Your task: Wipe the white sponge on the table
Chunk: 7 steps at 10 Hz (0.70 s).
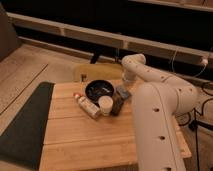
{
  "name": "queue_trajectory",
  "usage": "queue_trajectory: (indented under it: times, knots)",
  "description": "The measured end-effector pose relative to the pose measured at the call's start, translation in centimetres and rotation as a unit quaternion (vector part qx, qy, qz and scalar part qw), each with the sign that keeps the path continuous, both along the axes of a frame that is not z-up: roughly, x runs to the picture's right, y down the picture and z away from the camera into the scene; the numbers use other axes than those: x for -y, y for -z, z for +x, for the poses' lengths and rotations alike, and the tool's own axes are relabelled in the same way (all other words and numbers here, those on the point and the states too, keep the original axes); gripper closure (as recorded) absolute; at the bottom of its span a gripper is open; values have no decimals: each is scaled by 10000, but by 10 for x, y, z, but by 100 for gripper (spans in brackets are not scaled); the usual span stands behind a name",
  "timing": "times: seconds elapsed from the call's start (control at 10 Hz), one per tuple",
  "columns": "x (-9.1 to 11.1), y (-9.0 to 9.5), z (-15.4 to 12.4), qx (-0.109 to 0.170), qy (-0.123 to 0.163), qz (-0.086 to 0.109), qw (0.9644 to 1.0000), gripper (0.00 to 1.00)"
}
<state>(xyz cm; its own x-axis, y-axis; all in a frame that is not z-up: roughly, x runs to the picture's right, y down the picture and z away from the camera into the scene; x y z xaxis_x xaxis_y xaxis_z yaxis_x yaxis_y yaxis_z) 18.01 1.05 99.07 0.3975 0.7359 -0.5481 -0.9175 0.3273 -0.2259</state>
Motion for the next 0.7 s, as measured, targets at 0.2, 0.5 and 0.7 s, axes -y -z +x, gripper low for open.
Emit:
queue_trajectory:
  times: [0.2, 0.5, 0.7]
  knots:
    - [6, -11, 8, -229, 21, -10, 9997, 100]
    - [26, -34, -15, -133, 200, 162, 9996, 100]
    - [31, -46, -44, 121, 366, 210, 9990, 100]
